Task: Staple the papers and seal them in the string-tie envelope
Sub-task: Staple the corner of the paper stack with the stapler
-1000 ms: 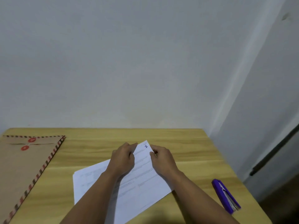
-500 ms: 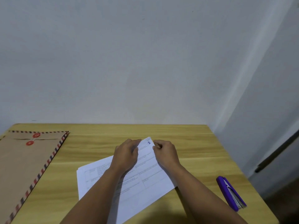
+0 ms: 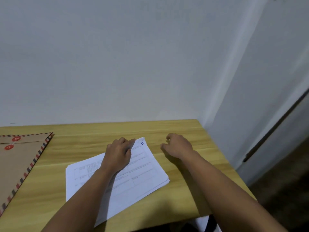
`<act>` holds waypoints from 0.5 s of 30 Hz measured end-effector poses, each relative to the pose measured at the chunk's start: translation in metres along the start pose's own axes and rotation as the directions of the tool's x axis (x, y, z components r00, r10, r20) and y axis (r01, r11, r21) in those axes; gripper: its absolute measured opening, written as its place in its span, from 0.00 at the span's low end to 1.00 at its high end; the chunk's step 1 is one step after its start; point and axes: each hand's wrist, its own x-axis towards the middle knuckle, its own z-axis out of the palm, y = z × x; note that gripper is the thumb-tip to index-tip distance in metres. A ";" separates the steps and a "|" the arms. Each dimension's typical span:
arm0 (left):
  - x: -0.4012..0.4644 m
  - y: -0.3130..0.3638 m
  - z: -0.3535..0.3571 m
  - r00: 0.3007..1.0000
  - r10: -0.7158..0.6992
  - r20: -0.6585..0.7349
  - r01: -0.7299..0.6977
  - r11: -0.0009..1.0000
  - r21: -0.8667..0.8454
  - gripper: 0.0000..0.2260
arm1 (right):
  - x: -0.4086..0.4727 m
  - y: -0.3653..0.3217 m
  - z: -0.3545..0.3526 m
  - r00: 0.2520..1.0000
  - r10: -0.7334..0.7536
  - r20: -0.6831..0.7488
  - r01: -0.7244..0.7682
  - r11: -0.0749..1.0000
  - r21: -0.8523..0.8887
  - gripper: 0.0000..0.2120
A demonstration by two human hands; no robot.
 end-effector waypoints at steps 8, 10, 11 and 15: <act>-0.005 0.005 0.002 0.999 0.040 -0.013 -0.039 0.998 0.056 0.21 | -0.034 0.063 -0.061 0.803 0.496 0.330 -0.251 0.784 -0.567 0.36; -0.005 0.004 0.002 0.999 0.034 -0.016 -0.034 0.998 0.045 0.21 | -0.035 0.068 -0.063 0.766 0.519 0.379 -0.231 0.772 -0.592 0.31; -0.005 0.004 0.002 0.999 0.031 -0.018 -0.030 0.999 0.039 0.22 | -0.036 0.068 -0.064 0.760 0.516 0.395 -0.220 0.776 -0.591 0.26; -0.005 0.003 0.002 0.999 0.030 -0.024 -0.030 0.999 0.026 0.22 | -0.034 0.061 -0.065 0.803 0.423 0.421 -0.176 0.842 -0.509 0.11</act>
